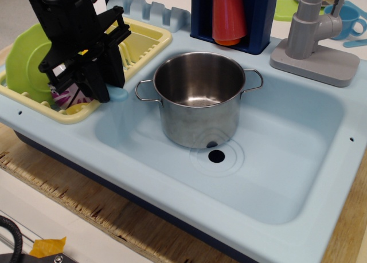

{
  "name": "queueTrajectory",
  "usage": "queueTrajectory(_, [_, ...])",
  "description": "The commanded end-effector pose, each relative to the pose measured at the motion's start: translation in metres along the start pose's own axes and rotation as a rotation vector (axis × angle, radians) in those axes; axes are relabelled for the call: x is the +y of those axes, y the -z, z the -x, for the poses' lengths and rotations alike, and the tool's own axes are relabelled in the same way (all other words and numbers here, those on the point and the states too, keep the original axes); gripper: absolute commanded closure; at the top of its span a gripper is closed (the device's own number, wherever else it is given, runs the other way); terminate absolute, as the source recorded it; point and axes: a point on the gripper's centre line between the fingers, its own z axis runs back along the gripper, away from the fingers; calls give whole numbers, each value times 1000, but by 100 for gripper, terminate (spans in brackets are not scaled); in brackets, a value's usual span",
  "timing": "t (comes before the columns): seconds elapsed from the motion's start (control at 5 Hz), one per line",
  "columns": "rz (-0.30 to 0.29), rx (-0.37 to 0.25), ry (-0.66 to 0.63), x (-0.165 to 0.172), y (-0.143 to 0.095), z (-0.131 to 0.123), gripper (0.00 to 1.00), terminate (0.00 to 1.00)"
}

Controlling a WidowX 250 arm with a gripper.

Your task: Put spoon in pot

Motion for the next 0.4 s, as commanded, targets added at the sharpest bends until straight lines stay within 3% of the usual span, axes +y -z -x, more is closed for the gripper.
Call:
queueTrajectory(0.0, [41,-52,22,-12,-26,8,100,0])
queueTrajectory(0.2, [77,-63,25,-23,-37,17,100,0])
